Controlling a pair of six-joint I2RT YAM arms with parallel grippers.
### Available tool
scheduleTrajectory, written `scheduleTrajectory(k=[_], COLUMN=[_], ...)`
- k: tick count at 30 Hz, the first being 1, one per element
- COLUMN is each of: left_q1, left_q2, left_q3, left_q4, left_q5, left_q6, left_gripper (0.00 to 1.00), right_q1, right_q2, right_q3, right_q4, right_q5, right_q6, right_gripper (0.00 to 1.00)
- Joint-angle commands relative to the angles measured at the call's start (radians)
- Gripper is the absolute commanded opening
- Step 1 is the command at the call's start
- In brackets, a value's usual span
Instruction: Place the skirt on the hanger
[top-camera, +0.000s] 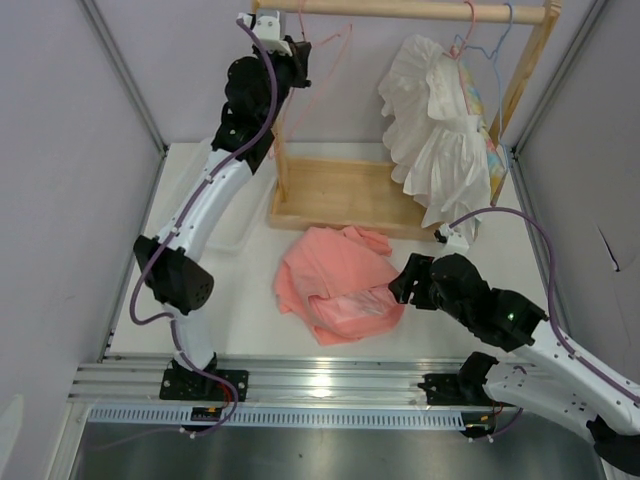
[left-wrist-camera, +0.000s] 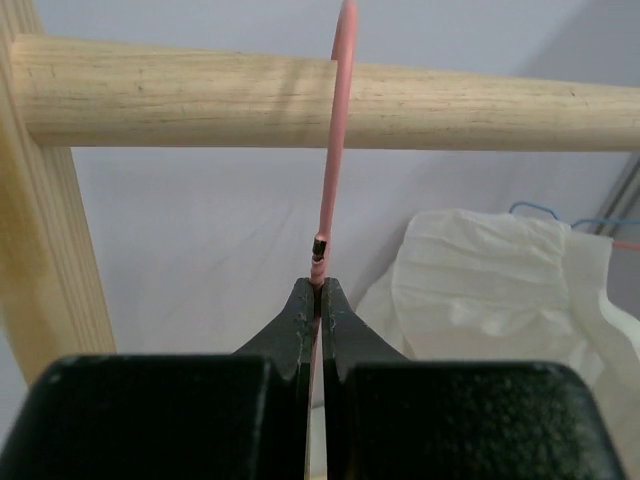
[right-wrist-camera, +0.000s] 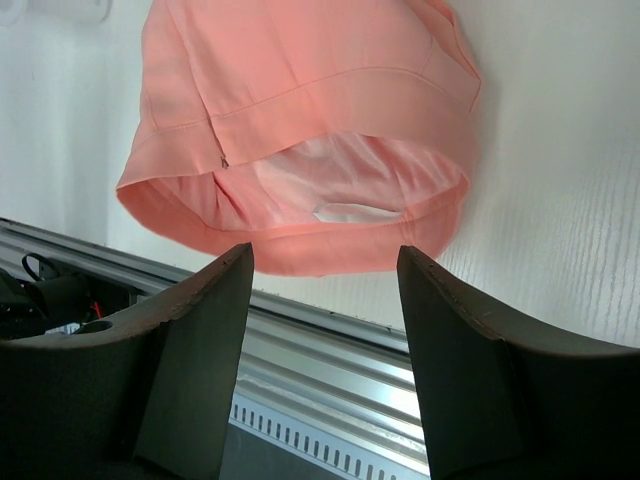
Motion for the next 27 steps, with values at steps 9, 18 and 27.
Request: scheduleTrajectory(k=[9,18,27], left_q1=[0.059,0.064,0.074], left_q2=[-0.383,-0.710,-0.603], left_q3=[-0.400,-0.740,-0.669], left_q4=[0.052,-0.022,0.104], left_q5=[0.282,0.366,0.336], left_q6=[-0.004,0.008,-0.007], left_gripper=[0.00,0.00,0.00], right_q1=[-0.025,0.068,0.056], right_q2=[0.048,0.153,0.229], right_q3=[-0.011,-0.100,-0.105], right_q4=[0.053,0.154,0.191], right_q5=[-0.046,-0.065,-0.043], right_q6=[-0.032,0.006,-0.018], right_gripper=[0.59,0.45,0.45])
